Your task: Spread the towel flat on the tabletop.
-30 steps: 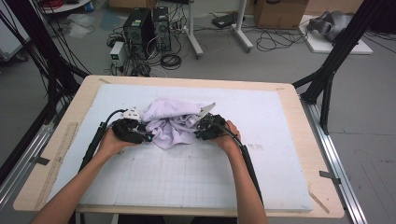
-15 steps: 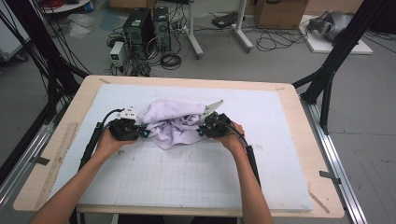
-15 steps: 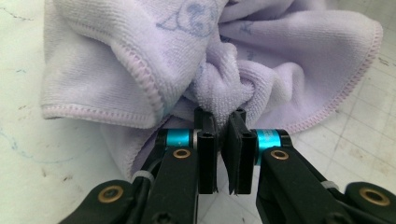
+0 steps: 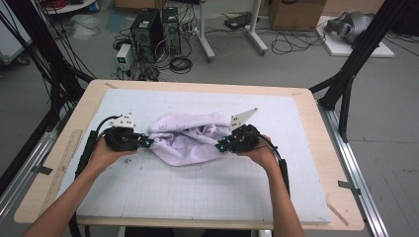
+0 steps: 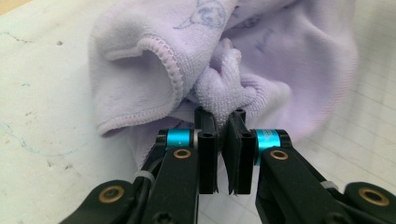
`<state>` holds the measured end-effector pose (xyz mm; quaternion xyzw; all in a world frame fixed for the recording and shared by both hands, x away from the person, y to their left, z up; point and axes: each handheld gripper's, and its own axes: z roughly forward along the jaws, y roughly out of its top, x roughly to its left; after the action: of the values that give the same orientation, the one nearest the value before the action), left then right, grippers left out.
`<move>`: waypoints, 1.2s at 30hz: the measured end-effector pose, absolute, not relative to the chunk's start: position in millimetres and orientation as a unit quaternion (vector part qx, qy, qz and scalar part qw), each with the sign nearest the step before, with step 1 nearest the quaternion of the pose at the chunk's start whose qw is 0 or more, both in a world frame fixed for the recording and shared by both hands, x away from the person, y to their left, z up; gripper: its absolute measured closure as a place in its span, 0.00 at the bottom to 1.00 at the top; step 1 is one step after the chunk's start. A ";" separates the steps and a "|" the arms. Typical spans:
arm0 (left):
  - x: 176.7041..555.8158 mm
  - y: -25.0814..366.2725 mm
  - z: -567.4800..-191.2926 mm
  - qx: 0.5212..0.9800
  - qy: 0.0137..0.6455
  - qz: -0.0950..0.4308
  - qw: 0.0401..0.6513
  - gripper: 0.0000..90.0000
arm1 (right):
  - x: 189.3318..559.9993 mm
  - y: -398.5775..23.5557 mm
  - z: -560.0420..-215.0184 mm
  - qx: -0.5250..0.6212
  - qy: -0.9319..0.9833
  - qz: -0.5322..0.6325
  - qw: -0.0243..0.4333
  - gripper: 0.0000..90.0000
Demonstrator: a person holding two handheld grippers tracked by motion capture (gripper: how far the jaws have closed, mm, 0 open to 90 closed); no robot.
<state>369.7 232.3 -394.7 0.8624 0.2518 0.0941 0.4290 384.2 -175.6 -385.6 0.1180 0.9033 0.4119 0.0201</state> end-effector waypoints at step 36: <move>335.0 226.0 -400.7 0.865 0.152 0.076 0.472 0.32 | 343.6 -200.4 -398.2 0.038 0.904 0.425 -0.031 0.52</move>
<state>335.0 226.0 -400.7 0.8650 0.1522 0.0763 0.4720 343.6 -200.4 -398.2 0.0381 0.9036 0.4255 -0.0309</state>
